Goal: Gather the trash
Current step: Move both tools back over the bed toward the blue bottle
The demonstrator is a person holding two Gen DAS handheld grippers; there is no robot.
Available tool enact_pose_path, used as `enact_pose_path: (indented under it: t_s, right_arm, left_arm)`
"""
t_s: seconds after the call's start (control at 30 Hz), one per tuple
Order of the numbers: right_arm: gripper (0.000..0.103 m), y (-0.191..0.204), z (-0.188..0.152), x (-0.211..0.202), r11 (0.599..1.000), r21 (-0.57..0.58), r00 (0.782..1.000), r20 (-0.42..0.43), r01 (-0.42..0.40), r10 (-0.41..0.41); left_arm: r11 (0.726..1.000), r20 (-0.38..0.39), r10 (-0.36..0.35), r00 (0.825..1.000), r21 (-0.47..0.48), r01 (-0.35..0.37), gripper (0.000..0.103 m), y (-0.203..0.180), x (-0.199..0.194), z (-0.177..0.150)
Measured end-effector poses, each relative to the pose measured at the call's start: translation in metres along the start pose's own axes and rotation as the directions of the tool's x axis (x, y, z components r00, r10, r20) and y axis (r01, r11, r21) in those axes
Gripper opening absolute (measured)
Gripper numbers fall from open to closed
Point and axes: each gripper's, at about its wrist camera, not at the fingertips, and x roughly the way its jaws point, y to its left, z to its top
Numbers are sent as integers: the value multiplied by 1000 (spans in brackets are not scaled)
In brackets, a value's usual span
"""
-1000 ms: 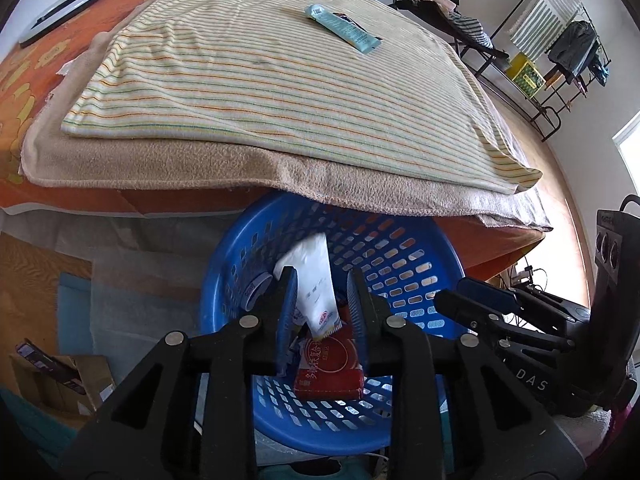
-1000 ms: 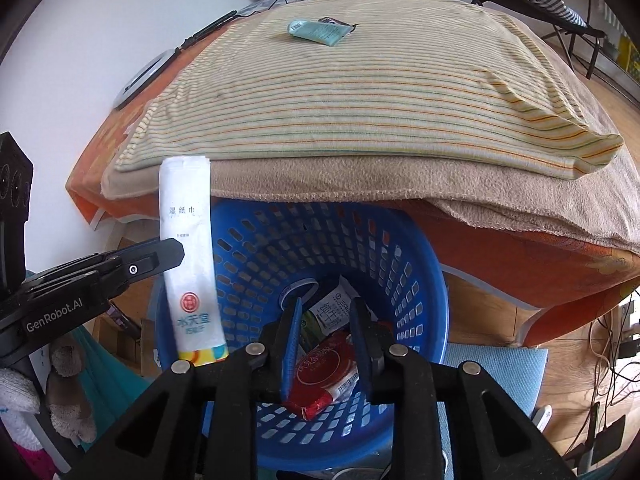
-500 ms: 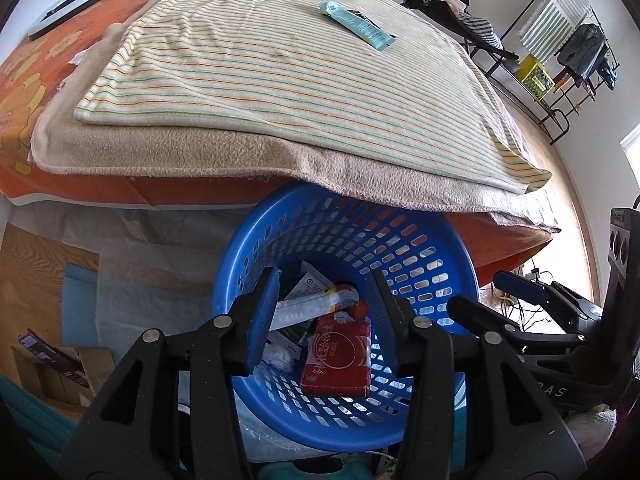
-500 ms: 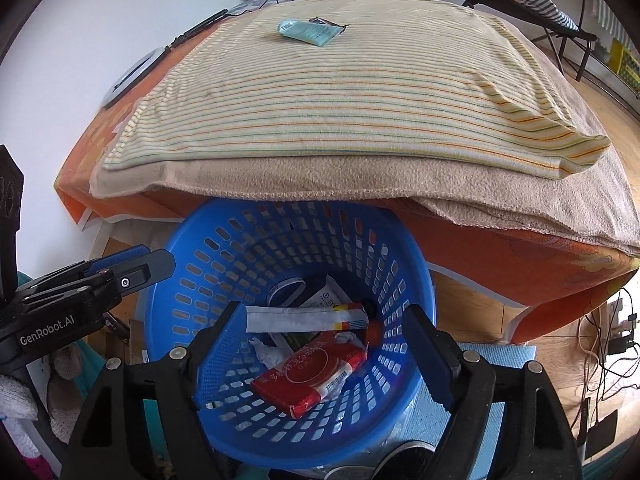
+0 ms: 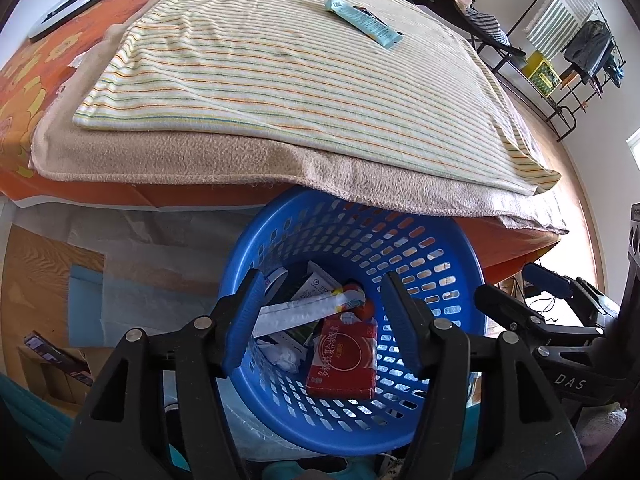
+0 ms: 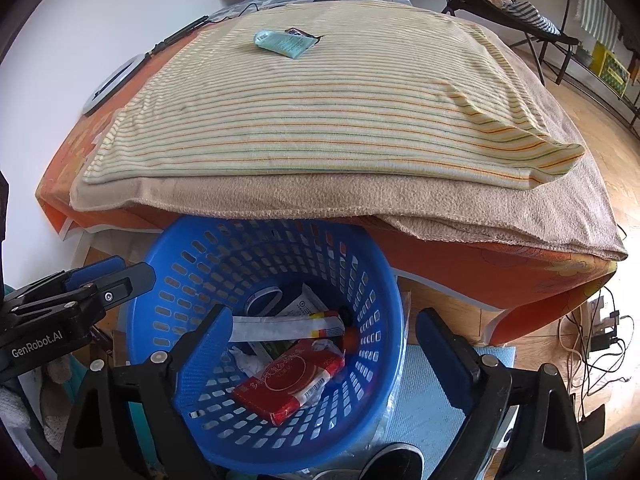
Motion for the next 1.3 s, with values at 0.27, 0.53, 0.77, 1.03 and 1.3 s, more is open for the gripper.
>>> enact_pose_path:
  t_s: [0.27,0.53,0.77,1.03,1.3]
  right_arm:
    - [95,-3,5,-4,1000,7,1000,5,26,-26]
    - [96,-8,15,-12,1000,25,999,28,15,-16]
    - [96,-19,32,-21,999,48,998,66,1,-4]
    - [96,-37,56,-28,998,59,989,141,26,-34]
    - [97,-51,81,-23,997,74,985,168,12,-24]
  left_arm:
    - [1000,-4,4,1000,-3,-4,62,0,1,8]
    - [1000,15,-2,1000,-6,2,62,-2,-3,29]
    - [999,22,-23,999,-45,24,62,-2,0,69]
    - [996,60,-41,997,-82,46,62,-9,9,129]
    - [990,34,-60,998,-128,64,62,-15,43,179]
